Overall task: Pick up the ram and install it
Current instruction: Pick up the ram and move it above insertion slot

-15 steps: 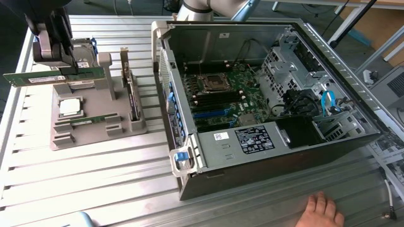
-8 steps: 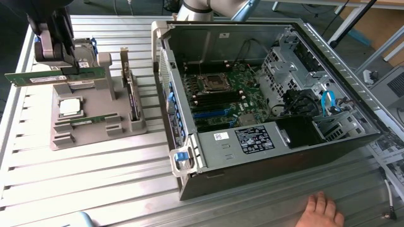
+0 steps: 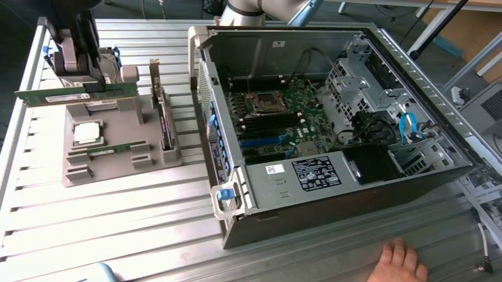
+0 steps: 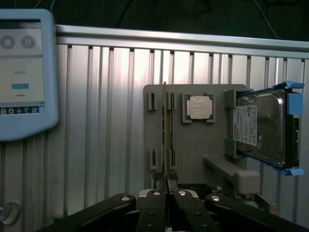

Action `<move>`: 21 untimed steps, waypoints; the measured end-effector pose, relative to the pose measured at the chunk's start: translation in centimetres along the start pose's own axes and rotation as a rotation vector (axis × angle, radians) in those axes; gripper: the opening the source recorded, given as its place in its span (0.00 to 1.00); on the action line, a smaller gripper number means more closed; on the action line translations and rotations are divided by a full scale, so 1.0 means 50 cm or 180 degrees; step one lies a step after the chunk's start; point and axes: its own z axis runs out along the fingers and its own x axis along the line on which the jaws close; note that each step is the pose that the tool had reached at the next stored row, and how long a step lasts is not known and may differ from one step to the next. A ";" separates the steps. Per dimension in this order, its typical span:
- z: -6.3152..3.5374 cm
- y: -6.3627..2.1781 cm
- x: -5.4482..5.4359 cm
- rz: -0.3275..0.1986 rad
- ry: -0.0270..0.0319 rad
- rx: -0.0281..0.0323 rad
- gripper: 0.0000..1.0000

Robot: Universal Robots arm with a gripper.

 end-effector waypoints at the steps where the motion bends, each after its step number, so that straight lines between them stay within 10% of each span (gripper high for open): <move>1: 0.000 -0.002 0.000 0.0000 0.0000 0.0000 0.12; 21: -0.002 -0.060 0.002 0.0000 0.0000 0.0000 0.12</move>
